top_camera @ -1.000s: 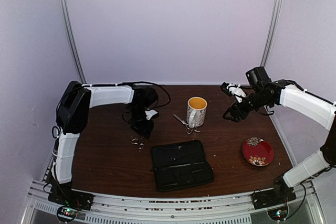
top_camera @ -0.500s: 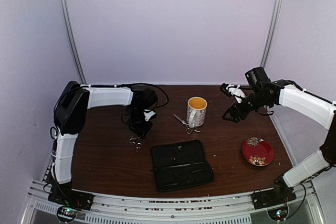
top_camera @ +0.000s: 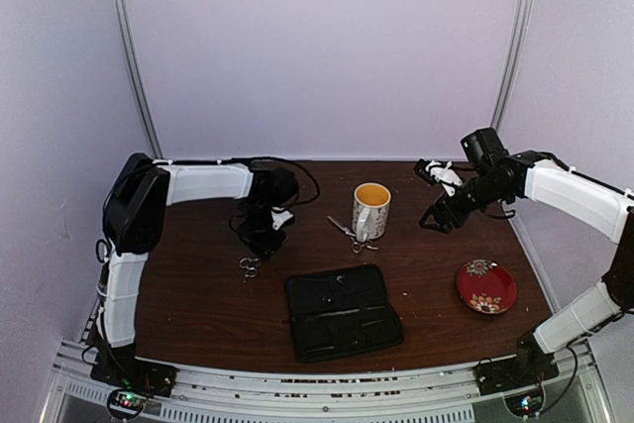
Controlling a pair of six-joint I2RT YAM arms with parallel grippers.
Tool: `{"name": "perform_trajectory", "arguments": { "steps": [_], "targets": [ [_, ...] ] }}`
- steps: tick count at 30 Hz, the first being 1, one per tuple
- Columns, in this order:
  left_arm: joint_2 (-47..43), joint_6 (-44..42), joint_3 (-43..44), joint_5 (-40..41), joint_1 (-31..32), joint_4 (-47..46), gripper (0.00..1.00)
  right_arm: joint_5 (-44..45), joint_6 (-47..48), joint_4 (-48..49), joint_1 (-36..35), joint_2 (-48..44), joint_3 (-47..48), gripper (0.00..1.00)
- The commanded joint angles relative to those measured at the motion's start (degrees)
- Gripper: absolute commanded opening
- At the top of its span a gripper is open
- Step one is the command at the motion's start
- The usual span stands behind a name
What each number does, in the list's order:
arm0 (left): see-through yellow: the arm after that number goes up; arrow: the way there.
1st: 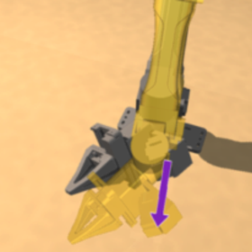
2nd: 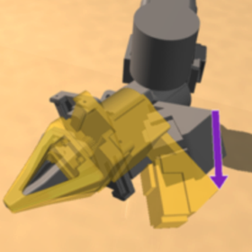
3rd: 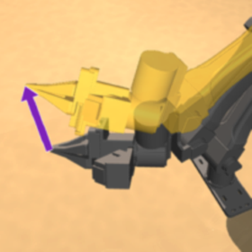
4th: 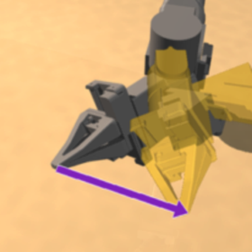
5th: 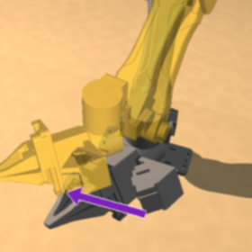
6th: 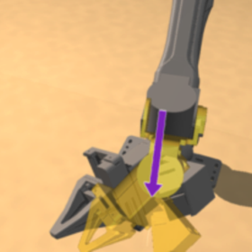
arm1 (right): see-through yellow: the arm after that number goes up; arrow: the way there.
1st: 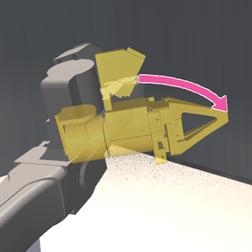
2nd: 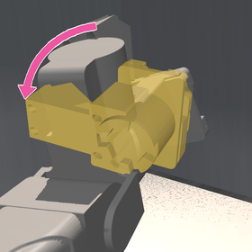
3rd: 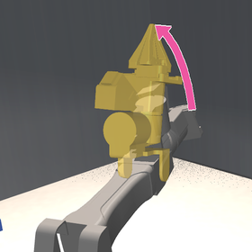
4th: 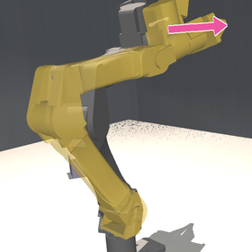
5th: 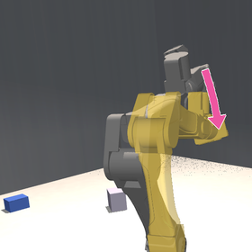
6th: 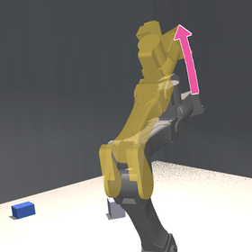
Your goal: Sort the hair-cutting tools
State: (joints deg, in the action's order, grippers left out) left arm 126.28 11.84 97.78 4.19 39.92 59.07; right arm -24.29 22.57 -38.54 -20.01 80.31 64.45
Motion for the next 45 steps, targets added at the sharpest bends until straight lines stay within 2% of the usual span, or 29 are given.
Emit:
{"name": "perform_trajectory", "arguments": {
  "steps": [1,8,12,16,30,37,45],
  "targets": [
    [-6.6,-3.3,-0.8,2.9,0.8,2.2,0.00,-0.6,0.3,-0.7,-0.3,0.7,1.2,0.69],
    [-15.0,-7.1,-1.6,1.7,4.3,4.6,0.00,-0.4,0.5,-0.8,-0.4,1.0,1.3,0.69],
    [-17.4,-11.5,-1.8,0.7,10.3,8.3,0.00,-0.5,0.5,-0.9,-0.4,1.4,1.4,0.69],
    [-18.7,-12.4,-1.7,-3.1,14.9,10.4,0.00,-0.8,0.6,-1.1,-0.4,1.8,1.6,0.69],
    [-17.2,-11.1,-8.4,-12.1,26.5,12.5,0.00,-1.9,0.5,-1.4,-1.0,2.4,1.8,0.68],
    [-12.8,-12.6,-8.0,-16.0,28.9,12.8,0.00,-2.3,0.6,-1.8,-1.4,2.7,1.9,0.68],
    [-9.0,-13.1,-7.4,-16.0,29.7,12.1,0.00,-2.3,0.8,-2.0,-1.6,2.9,2.0,0.68]
  ]
}}
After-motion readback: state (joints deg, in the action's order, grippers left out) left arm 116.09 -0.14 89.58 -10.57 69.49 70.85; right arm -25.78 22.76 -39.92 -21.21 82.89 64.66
